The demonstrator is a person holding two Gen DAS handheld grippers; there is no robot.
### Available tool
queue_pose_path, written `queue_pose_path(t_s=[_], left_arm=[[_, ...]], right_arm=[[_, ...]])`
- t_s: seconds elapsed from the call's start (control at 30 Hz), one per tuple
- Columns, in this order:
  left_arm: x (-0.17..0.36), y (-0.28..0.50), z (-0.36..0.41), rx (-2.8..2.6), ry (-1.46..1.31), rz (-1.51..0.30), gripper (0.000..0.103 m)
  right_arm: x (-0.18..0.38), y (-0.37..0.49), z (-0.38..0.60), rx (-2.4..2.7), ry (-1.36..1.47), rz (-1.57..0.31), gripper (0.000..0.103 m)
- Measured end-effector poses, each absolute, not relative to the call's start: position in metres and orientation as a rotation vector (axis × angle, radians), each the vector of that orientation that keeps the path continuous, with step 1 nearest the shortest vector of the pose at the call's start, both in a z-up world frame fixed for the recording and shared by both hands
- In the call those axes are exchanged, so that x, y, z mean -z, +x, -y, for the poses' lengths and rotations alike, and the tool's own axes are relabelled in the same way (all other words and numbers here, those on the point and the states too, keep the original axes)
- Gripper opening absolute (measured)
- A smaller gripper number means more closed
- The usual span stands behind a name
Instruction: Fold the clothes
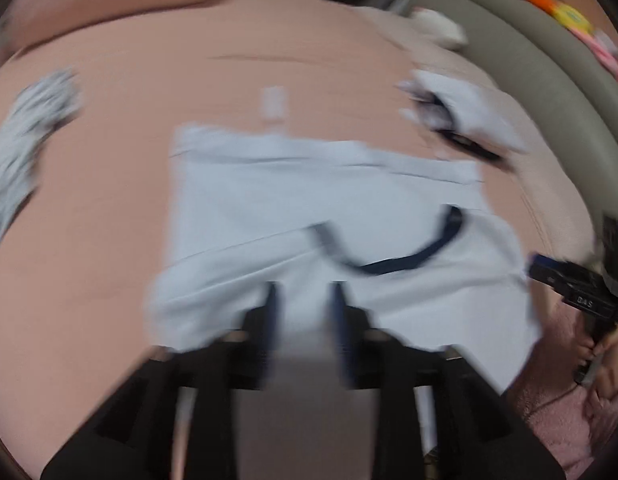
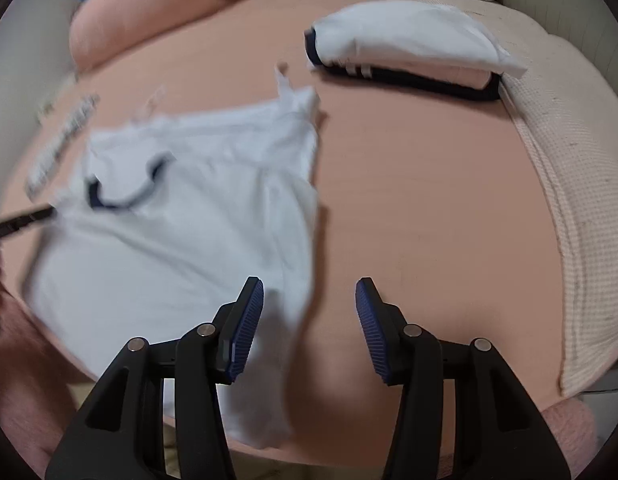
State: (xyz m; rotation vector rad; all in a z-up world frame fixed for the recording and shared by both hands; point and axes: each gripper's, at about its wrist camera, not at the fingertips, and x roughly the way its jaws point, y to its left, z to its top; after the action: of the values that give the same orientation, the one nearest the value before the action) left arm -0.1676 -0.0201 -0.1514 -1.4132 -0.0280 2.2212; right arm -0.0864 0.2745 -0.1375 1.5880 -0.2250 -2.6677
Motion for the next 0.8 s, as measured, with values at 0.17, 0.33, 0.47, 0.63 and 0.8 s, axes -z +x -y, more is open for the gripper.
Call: queue_pose_path(t_s=[0.17,0.33,0.47,0.63,0.8], left_arm=[[0.185,-0.178,-0.046,-2.138,-1.474,-0.214,0.055],[0.186,-0.193,-0.013,-2.344,-1.434,-0.067,0.054],[0.190,-0.198,0.017,-2.446,-1.389,0.092,0.049],[0.170,-0.179,0.009,-2.428,-1.337,0.073,0.049],[0.150,-0.142,-0.018,-2.293,-1.273,0.031,0.052]], right_arm=[[0.143,-0.133,-0.198,2.585,1.499,0.029,0.050],[0.186,-0.171,-0.192,2.643,1.491,0.061,0.050],[0.194,-0.163,-0.216,2.732,1.331,0.288,0.040],[0.191,-0.158,-0.242,2.785,1.337,0.482,0.032],[0.164,-0.139,-0.209,2.793,1.317,0.326,0.046]])
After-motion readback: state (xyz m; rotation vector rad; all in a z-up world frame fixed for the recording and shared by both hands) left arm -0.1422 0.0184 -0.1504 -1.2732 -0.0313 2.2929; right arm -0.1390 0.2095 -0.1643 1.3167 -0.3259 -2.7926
